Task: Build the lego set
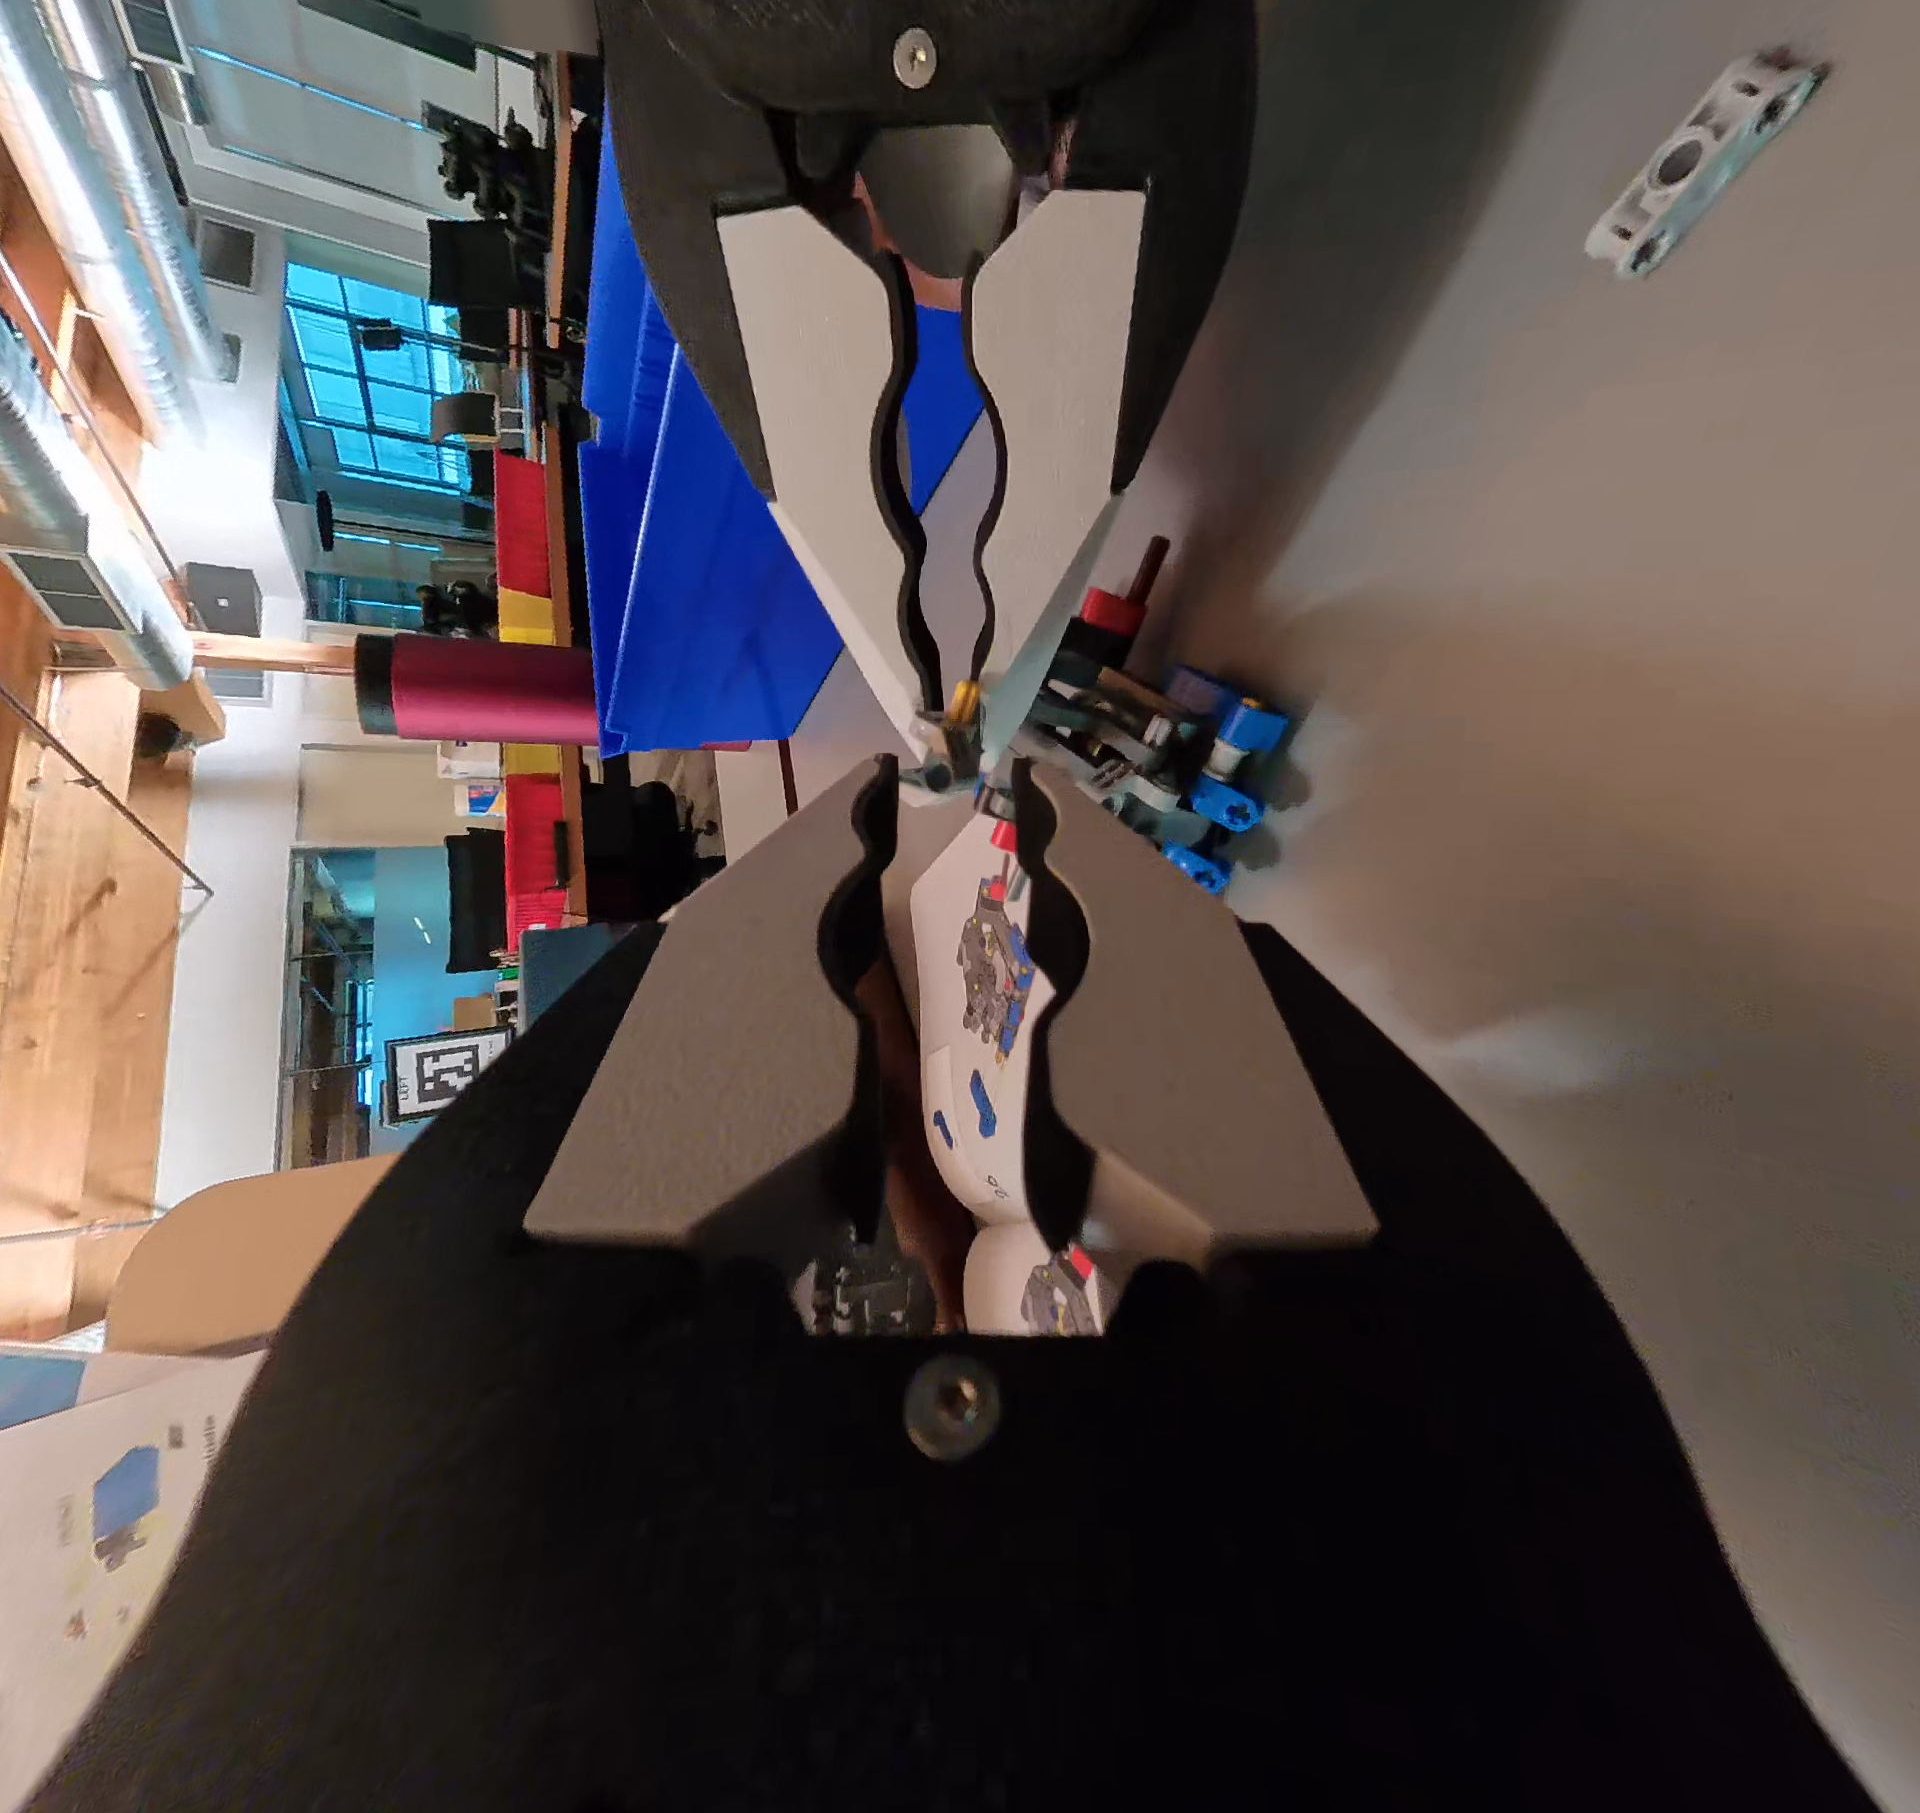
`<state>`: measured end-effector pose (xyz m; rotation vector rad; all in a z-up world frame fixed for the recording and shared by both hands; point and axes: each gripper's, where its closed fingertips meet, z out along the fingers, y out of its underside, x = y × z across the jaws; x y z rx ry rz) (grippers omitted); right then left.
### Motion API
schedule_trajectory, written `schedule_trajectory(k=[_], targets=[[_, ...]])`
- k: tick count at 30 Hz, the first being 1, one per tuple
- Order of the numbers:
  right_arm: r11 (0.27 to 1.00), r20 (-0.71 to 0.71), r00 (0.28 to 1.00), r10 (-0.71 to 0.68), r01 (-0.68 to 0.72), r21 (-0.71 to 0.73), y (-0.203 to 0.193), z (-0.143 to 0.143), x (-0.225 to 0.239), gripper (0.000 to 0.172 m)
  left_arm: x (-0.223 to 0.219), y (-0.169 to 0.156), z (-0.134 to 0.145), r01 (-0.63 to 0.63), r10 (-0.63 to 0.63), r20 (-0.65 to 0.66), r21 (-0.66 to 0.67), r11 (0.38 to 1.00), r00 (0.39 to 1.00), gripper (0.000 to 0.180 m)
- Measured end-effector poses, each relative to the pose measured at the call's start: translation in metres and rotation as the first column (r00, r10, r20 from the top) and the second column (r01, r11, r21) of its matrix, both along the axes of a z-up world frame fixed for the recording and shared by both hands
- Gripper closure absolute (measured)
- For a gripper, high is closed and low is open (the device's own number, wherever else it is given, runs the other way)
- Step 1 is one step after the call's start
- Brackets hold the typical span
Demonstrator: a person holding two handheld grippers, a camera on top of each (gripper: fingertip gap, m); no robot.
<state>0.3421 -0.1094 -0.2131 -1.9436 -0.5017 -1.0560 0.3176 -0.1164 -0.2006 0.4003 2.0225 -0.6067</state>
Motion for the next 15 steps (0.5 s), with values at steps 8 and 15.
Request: schedule_trajectory(k=[8, 15], targets=[[1.000, -0.028, 0.999, -0.020, 0.020, 0.007, -0.0006, -0.0013, 0.0028, 0.168, 0.0032, 0.0009, 0.0011, -0.021, 0.021, 0.009, -0.026, 0.999, 1.000, 0.169], [0.999, -0.044, 0.998, -0.037, 0.038, 0.017, -0.0023, -0.0016, 0.0068, 0.168, 0.0016, 0.0001, -0.0048, -0.005, 0.005, 0.009, -0.015, 1.000, 1.000, 0.178]])
